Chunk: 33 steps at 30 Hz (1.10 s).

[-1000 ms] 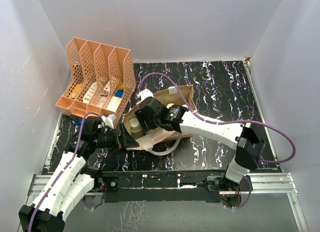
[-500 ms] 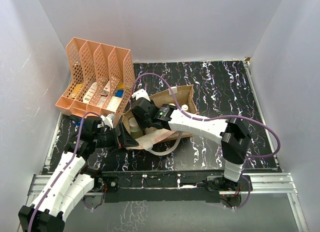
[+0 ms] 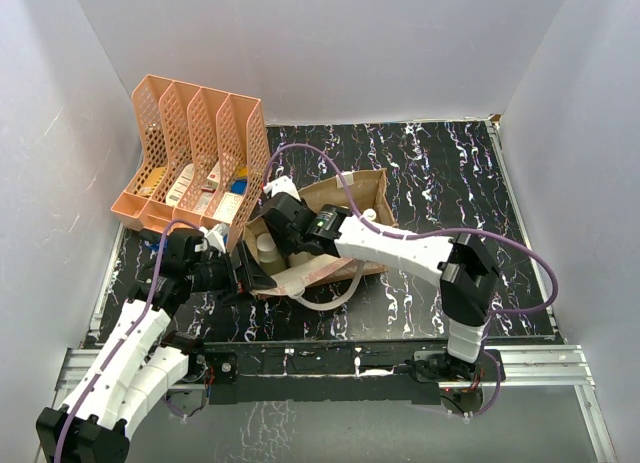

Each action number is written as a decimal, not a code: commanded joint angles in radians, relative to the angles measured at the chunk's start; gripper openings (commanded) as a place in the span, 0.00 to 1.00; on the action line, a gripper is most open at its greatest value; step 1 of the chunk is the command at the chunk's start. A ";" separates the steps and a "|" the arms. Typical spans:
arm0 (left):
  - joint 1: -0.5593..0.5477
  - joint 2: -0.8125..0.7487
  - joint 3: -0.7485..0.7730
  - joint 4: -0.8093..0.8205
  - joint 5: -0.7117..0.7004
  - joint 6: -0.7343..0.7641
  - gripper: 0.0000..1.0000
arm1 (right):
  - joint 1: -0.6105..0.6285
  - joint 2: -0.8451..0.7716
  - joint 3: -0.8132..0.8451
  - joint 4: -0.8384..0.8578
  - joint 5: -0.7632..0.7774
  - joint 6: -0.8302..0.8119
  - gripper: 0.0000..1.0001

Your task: Take the personal care products out of the canvas bag

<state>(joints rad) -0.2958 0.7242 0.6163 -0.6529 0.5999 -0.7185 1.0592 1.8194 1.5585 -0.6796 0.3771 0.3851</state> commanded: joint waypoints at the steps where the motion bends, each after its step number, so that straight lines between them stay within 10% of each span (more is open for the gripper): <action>1: 0.006 -0.008 0.012 -0.055 -0.059 0.004 0.94 | 0.008 -0.138 0.018 0.132 -0.005 0.051 0.08; 17: 0.005 -0.021 0.024 -0.063 -0.088 -0.017 0.95 | -0.008 -0.453 -0.142 0.277 0.019 0.283 0.08; 25: 0.006 -0.006 0.029 -0.056 -0.091 -0.018 0.95 | -0.164 -0.695 -0.320 0.517 -0.285 0.431 0.08; 33: 0.006 -0.002 0.037 -0.065 -0.099 -0.015 0.95 | -0.182 -0.718 -0.079 0.311 -0.110 0.233 0.08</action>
<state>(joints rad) -0.2958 0.7158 0.6273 -0.6678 0.5362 -0.7410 0.8761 1.1648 1.2911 -0.5278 0.1932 0.6857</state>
